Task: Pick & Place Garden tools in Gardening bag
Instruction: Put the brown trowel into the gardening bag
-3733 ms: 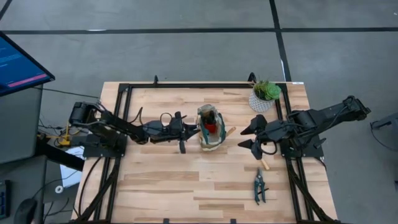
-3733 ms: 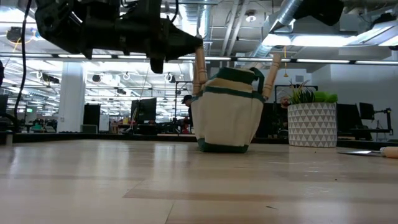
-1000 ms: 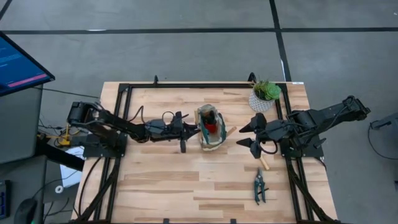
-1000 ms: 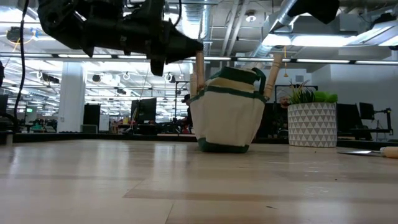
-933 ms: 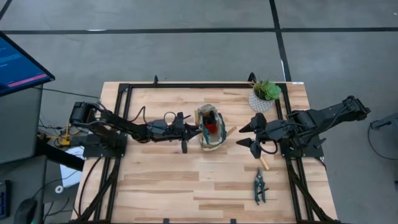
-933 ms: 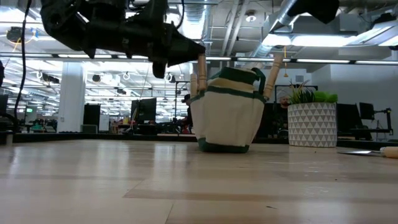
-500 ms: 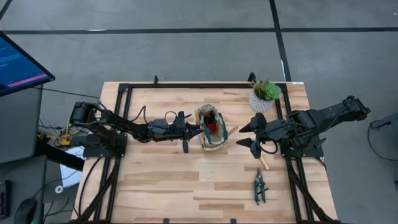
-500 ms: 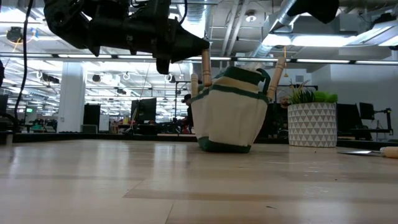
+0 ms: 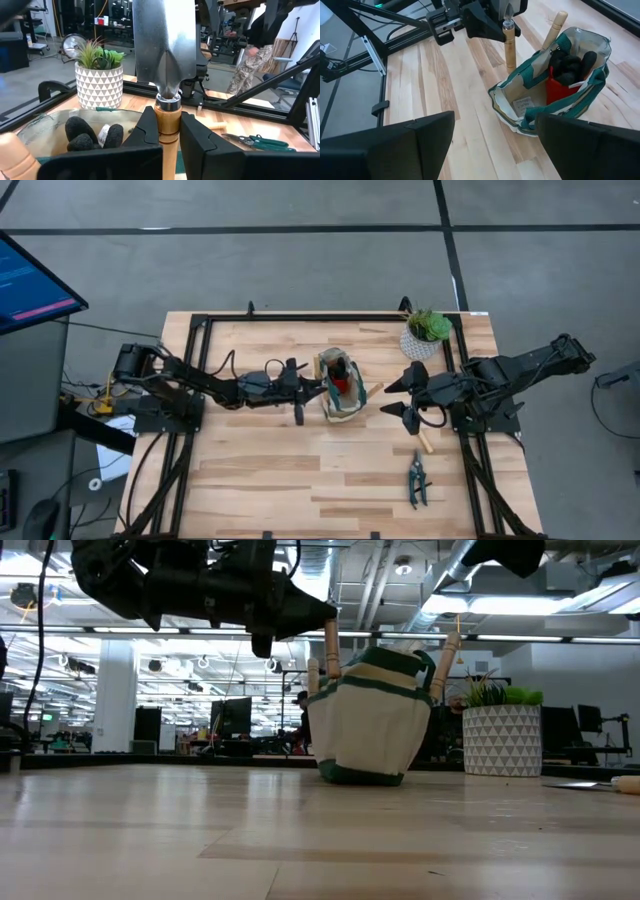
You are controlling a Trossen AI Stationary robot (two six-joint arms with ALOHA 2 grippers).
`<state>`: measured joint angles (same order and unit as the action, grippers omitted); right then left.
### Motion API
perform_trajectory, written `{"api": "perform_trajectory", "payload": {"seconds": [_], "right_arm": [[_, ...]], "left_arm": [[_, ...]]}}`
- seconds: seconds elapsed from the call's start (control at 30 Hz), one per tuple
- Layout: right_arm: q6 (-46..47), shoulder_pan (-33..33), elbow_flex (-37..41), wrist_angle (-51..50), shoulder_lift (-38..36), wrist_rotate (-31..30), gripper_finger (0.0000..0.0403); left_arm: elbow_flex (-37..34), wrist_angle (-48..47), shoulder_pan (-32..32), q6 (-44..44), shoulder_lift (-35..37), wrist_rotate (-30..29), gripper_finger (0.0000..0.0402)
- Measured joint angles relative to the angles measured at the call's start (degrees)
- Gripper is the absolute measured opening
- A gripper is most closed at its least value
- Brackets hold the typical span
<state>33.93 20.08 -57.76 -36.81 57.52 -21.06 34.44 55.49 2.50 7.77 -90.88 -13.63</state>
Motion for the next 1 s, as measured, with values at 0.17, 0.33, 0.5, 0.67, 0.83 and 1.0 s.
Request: {"api": "perform_trajectory", "payload": {"seconds": [0.17,0.33,0.5,0.67,0.83,1.0], "right_arm": [[0.0,0.0,0.0,0.0,0.0,0.0,0.0270],[0.1,0.0,0.0,0.0,0.0,0.0,0.0270],[0.1,0.0,0.0,0.0,0.0,0.0,0.0270],[0.0,0.0,0.0,0.0,0.0,0.0,0.0270],[0.0,0.0,0.0,0.0,0.0,0.0,0.0270],[0.1,0.0,0.0,0.0,0.0,0.0,0.0270]], "left_arm": [[0.0,2.2,0.0,0.5,-2.4,0.0,0.0010],[0.0,4.9,0.0,0.7,-3.3,0.0,0.0010],[0.0,6.0,0.0,0.2,-3.3,-0.1,0.0010],[0.0,6.5,0.0,0.8,-3.8,-0.1,0.0010],[0.0,6.6,0.0,-0.3,-3.8,-1.5,0.0010],[0.0,7.9,-0.6,-0.4,-3.8,-1.8,0.0010]]}}
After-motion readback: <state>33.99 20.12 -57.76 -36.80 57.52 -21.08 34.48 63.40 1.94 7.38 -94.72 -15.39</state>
